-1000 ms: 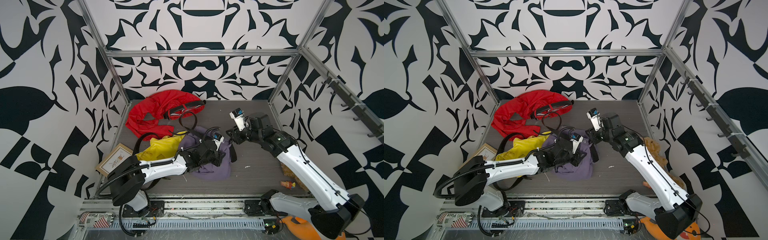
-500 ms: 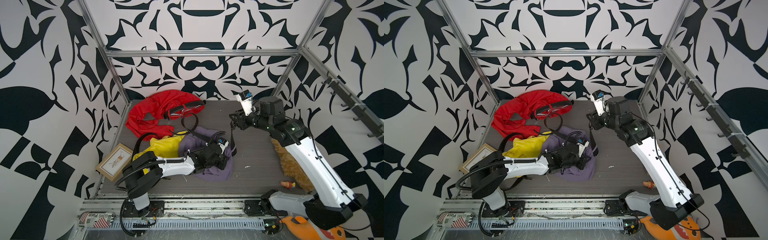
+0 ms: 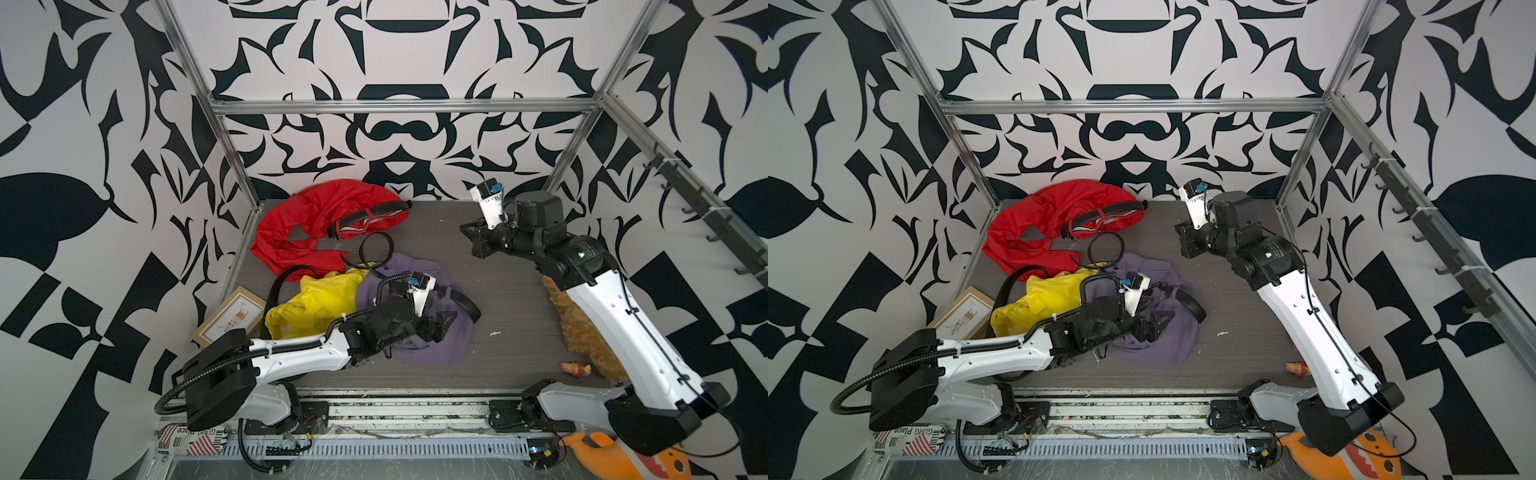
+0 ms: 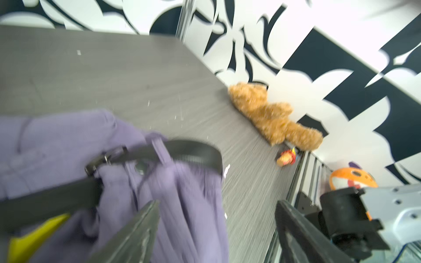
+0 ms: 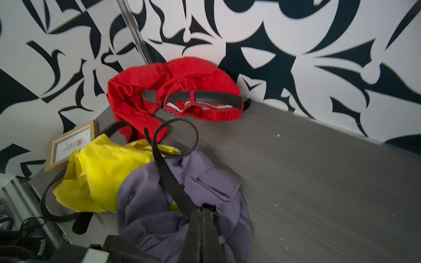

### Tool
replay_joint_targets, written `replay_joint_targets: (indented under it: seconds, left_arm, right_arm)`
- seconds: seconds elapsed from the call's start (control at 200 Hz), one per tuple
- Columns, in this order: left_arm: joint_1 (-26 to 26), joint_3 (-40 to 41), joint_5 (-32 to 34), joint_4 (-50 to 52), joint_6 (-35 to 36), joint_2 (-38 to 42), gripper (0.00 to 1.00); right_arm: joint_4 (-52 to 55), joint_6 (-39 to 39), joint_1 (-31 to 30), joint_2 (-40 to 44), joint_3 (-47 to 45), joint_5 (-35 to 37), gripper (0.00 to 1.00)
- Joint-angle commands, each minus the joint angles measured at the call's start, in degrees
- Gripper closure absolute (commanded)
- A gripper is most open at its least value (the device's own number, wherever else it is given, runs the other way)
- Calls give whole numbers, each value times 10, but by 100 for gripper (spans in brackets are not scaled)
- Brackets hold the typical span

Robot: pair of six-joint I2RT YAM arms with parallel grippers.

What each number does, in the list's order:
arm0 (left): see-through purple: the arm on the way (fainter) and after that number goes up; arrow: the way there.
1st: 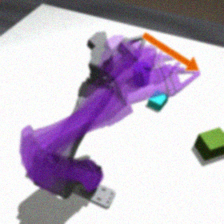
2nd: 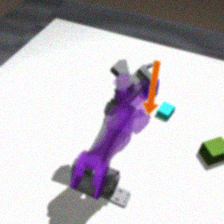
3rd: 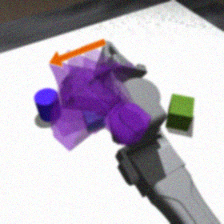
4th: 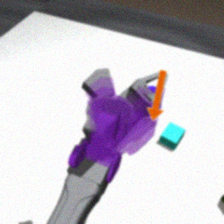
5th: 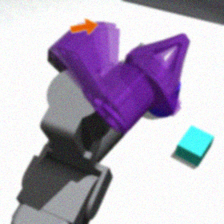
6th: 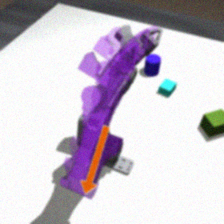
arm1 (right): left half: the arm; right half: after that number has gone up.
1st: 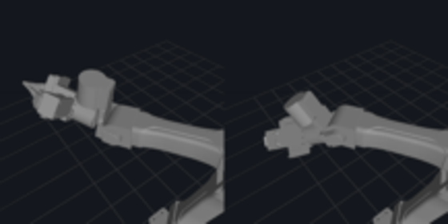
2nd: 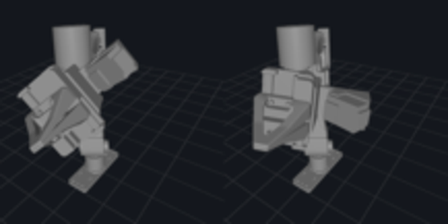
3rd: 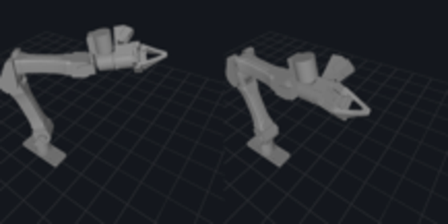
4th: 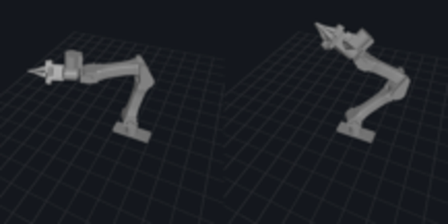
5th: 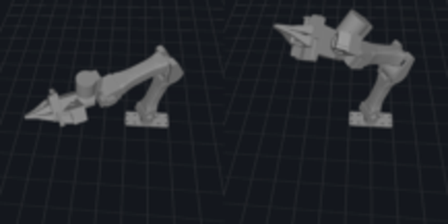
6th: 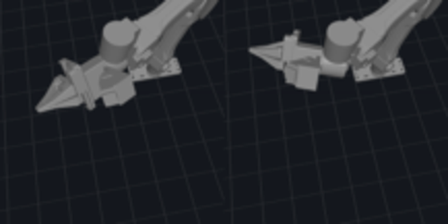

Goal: Remove the belt from the trousers

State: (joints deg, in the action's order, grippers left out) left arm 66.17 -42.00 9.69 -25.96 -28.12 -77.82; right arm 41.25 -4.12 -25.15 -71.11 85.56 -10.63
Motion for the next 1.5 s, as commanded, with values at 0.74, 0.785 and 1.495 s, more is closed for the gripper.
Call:
replay_joint_targets:
  seconds: [0.74,0.785,1.495]
  left_arm:
    - [-101,-166,-90,222,-140,-148,11]
    - [-101,-187,-96,250,-153,-168,11]
    - [-118,-293,-97,351,-348,-239,34]
  right_arm:
    - [-162,-298,4,104,-545,13,76]
    - [-162,-296,4,106,-547,17,77]
    - [-118,-269,4,170,-531,13,76]
